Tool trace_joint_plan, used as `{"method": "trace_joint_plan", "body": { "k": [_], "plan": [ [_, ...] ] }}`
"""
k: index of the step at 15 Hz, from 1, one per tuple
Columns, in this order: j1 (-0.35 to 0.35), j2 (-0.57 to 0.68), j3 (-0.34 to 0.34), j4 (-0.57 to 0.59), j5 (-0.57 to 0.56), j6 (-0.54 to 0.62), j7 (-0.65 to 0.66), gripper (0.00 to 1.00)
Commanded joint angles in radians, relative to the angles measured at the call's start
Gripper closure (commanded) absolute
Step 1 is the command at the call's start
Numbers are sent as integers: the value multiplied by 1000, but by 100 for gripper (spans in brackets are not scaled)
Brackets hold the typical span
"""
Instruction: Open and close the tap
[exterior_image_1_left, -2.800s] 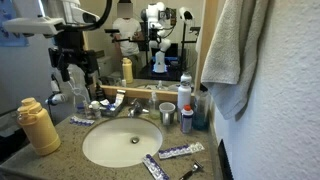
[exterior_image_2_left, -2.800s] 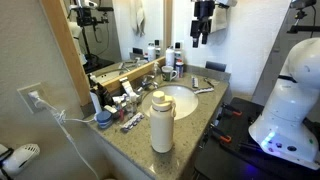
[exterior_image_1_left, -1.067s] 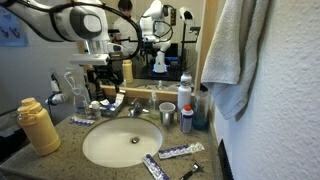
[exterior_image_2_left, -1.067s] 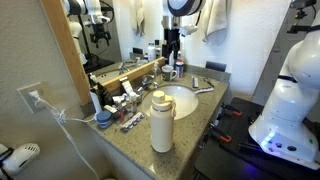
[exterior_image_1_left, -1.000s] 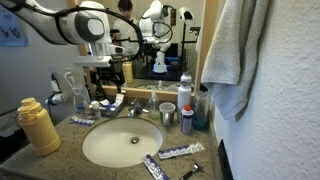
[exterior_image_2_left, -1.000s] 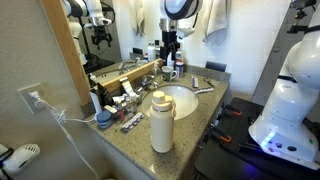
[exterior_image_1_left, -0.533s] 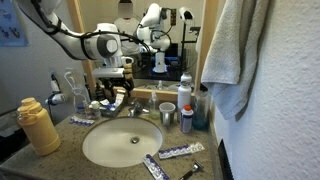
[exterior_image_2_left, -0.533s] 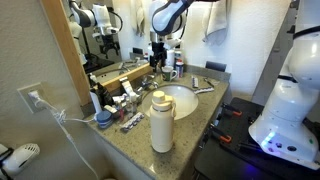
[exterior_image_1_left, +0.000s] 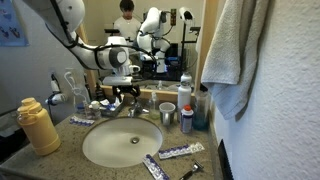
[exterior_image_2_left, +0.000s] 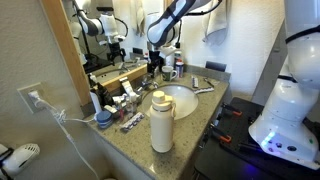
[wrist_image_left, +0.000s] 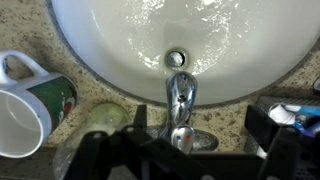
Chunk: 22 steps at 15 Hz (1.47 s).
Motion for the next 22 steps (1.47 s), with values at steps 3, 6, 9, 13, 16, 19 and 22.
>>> {"method": "trace_joint_plan", "body": {
  "k": [3,6,9,13,16,19,22],
  "plan": [
    [-16,102,3,90,-5,30,2,0],
    [-19,134,0,120,-7,44,4,0],
    [-20,144,-4,141,-10,55,8,0],
    [-21,154,-4,172,-11,59,9,28],
    [-22,168,0,187,-8,53,5,51],
    [-22,181,3,193,-3,50,5,73],
    [-23,191,12,196,2,52,3,96]
  ]
}}
